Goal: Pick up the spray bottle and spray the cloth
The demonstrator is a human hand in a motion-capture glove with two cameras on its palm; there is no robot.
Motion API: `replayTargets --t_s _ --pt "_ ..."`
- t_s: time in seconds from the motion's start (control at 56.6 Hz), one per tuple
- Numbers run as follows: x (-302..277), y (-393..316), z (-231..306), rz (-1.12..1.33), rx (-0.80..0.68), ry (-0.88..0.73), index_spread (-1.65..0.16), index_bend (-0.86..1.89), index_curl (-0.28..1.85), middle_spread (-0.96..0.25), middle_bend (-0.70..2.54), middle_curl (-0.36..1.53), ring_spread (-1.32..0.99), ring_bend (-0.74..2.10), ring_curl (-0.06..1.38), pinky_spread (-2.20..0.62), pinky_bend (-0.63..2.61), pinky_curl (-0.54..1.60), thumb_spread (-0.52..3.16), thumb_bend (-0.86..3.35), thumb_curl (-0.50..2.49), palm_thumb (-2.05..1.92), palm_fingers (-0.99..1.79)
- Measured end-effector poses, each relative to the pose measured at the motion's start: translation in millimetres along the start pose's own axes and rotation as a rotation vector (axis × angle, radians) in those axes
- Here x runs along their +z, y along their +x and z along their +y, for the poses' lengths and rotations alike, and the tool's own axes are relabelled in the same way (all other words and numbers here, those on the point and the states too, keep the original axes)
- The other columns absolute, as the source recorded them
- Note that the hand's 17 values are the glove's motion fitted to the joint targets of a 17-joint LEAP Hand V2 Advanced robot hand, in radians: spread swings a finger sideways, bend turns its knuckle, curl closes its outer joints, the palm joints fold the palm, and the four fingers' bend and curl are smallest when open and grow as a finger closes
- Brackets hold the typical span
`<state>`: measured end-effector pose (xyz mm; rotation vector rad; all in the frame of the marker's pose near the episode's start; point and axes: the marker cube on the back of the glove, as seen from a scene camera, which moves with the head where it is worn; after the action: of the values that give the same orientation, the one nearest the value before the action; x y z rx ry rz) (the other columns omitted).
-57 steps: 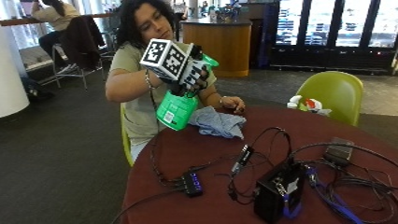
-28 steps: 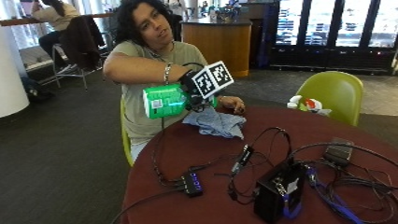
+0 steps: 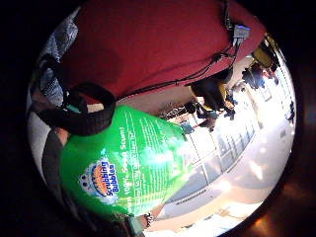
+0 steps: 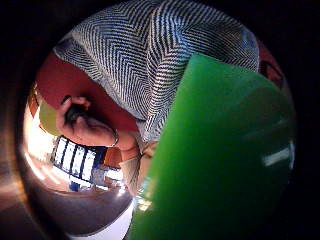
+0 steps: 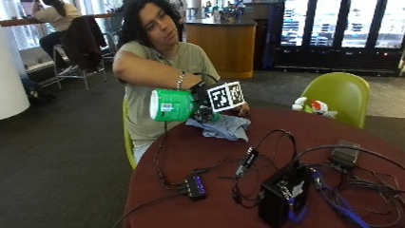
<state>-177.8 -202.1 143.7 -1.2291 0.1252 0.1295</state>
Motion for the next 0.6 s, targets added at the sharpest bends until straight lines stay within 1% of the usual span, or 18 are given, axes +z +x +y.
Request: replayTargets --t_s 0.106,0.247,0.371,0.495,0.6 --pt "-12 -2 12 -0.047 -0.051 0.049 -0.22 0.25 0.61 -0.17 0.59 0.55 -0.15 0.55 0.48 -0.12 0.34 0.41 0.44 -0.02 0.79 1.04 1.27" --pt "-35 -5 37 -0.127 -0.157 0.176 -0.22 0.24 0.62 -0.17 0.58 0.55 -0.15 0.54 0.48 -0.12 0.33 0.41 0.44 -0.02 0.80 1.04 1.27" --pt "-58 -10 65 -0.255 -0.302 0.340 -0.22 0.23 0.62 -0.17 0.58 0.54 -0.15 0.55 0.48 -0.12 0.33 0.41 0.45 -0.02 0.80 1.04 1.27" --pt "-78 -14 96 -0.402 -0.491 0.472 -0.22 0.23 0.63 -0.17 0.58 0.54 -0.15 0.54 0.48 -0.12 0.33 0.41 0.45 -0.02 0.80 1.04 1.27" --pt "-93 -19 114 -0.489 -0.609 0.577 -0.22 0.22 0.63 -0.17 0.58 0.54 -0.15 0.54 0.48 -0.12 0.33 0.41 0.46 -0.02 0.80 1.04 1.27"
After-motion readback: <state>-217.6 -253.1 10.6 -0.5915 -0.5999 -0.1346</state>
